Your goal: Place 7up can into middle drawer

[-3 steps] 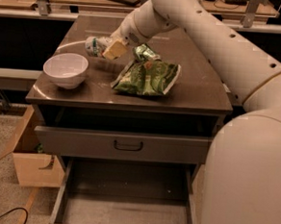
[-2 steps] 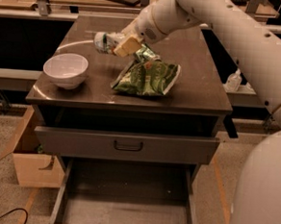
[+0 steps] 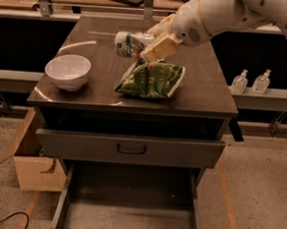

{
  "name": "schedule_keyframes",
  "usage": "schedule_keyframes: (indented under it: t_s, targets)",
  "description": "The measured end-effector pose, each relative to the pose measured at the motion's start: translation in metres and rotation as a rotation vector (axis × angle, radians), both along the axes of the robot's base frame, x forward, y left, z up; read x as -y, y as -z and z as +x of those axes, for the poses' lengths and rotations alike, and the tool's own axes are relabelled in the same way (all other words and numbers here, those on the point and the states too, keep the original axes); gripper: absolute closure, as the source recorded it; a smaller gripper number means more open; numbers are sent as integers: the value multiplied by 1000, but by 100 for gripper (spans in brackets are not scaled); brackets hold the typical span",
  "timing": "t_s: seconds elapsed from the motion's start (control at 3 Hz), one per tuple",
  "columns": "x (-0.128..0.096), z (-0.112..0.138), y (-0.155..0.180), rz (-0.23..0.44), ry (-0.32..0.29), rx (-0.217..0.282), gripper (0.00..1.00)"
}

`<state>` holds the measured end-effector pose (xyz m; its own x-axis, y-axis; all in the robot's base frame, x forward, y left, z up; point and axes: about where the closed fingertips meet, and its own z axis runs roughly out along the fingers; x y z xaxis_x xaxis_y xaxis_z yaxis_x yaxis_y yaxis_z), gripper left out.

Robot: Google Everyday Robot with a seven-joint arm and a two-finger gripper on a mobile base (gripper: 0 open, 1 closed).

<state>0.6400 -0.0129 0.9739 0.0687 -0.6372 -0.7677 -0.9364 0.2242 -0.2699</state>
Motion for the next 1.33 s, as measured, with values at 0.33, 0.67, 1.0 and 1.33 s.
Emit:
schedule_keyframes:
  t_s: [0.33, 0.67, 1.0, 1.33]
  targets:
    - [33, -47, -8, 5, -15, -37, 100]
    - [50, -93, -2, -34, -48, -57, 100]
    - [57, -124, 30, -97, -63, -87, 100]
    - [62, -142, 70, -160, -92, -139, 100]
